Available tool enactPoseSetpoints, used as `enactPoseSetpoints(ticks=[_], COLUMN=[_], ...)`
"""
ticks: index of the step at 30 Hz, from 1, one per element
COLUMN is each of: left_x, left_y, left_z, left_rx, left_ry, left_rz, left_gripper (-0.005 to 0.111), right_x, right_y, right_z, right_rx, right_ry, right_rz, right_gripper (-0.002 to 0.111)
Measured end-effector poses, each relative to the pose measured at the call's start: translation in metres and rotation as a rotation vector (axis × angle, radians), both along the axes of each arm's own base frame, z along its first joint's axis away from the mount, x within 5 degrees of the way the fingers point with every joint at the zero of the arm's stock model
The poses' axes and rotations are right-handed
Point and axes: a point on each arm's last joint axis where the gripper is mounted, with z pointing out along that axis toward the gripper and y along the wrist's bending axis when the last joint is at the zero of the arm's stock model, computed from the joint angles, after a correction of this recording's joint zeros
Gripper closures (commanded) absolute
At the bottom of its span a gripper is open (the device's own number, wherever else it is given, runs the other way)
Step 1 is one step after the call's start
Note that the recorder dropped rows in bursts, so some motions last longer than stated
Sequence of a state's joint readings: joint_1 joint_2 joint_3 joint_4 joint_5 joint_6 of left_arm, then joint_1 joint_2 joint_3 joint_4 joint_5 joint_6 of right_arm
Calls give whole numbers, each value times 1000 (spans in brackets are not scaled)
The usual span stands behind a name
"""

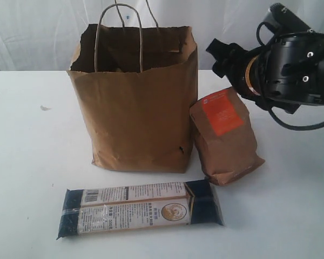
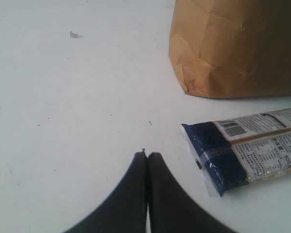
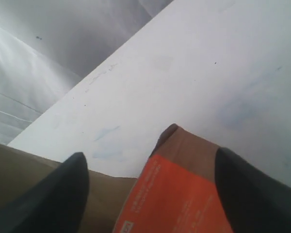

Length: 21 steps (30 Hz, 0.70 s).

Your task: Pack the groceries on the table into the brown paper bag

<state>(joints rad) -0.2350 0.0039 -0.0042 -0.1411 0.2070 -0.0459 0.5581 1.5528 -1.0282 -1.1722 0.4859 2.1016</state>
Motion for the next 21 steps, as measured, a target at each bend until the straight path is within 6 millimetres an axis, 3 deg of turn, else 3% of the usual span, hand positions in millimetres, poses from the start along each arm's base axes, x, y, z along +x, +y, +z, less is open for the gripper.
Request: enactPoseSetpoints(ticks=[10, 21], left_x=[0, 0], left_y=[0, 0], left_z=[0, 0], left_rx=[0, 0], left_ry=[0, 0], left_rz=[0, 0], left_gripper=[107, 107], right_x=[18, 19], right_y=[8, 7], right_z=[-19, -26], right_rx=[22, -65], right_ry=[41, 75], right_rz=[40, 66], right_gripper=[44, 53])
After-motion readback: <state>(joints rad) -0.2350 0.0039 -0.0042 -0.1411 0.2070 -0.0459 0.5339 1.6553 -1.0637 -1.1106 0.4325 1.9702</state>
